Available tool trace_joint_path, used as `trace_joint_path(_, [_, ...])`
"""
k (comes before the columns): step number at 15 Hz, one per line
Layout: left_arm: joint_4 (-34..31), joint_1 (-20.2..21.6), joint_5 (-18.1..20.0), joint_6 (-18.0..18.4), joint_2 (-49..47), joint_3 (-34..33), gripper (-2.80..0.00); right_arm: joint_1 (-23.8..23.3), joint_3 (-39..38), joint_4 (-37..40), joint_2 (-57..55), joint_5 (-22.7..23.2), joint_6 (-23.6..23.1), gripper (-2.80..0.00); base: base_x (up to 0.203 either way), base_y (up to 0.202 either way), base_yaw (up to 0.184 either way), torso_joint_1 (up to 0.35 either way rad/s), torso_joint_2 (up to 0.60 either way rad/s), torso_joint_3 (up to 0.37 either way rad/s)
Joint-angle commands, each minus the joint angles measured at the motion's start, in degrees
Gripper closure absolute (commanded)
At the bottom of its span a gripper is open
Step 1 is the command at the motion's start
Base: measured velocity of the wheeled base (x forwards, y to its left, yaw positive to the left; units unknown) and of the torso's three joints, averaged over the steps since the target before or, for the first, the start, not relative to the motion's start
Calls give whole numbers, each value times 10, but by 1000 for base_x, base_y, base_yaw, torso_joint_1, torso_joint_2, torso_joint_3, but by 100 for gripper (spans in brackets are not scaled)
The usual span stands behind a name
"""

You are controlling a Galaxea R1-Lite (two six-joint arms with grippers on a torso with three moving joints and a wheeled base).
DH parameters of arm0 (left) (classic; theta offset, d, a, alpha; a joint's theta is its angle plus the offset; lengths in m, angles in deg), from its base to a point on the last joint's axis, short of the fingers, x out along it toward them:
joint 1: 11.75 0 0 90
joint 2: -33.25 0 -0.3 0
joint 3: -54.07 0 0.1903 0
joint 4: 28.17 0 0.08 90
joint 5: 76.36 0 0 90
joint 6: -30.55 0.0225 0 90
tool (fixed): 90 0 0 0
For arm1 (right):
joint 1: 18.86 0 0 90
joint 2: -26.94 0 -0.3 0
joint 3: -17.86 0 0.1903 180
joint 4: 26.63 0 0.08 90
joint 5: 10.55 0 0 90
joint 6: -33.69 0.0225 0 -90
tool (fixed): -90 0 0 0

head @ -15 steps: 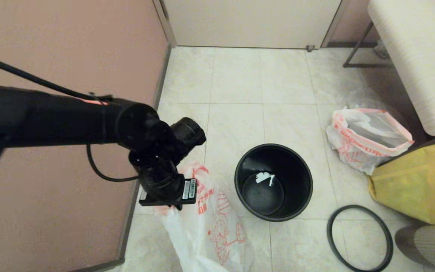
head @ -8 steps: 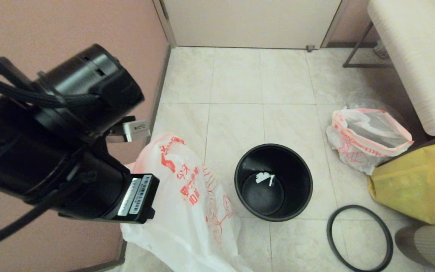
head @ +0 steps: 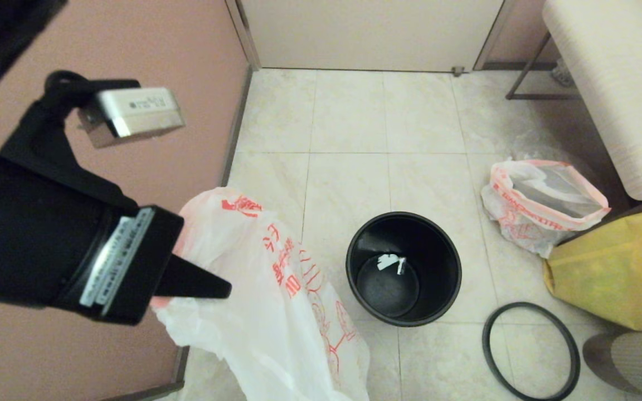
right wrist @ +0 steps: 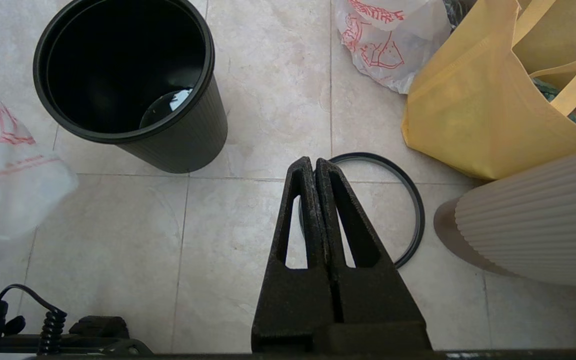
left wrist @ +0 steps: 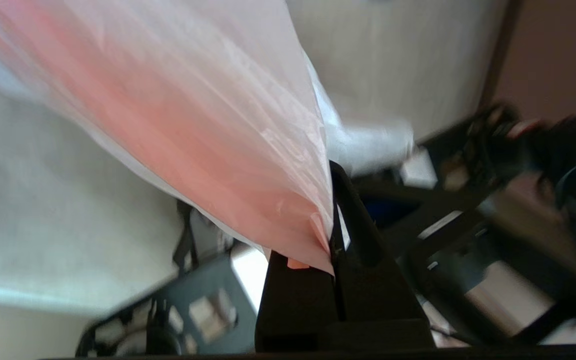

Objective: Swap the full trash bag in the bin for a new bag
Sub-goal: Put the new garbage bag on the trash can

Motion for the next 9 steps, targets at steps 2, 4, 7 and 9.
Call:
trace_joint_path(2, [-6,-12,-18,9,-2,75,0,0,0,0,0,0,0,0,0,0,0,0,0,0])
trace_joint_path(4, [-6,-13,-17,14,-10,89,0,0,0,-1,0,0,0,0,0,0,0,0,0,0])
trace_joint_path(7, [-6,-8,4,14,-33,114,0,0,0,0,-1,0,0,0,0,0,0,0,0,0])
trace_joint_path(9, [6,5,47,17,-60,124,0,0,0,0,-1,0,0,0,0,0,0,0,0,0])
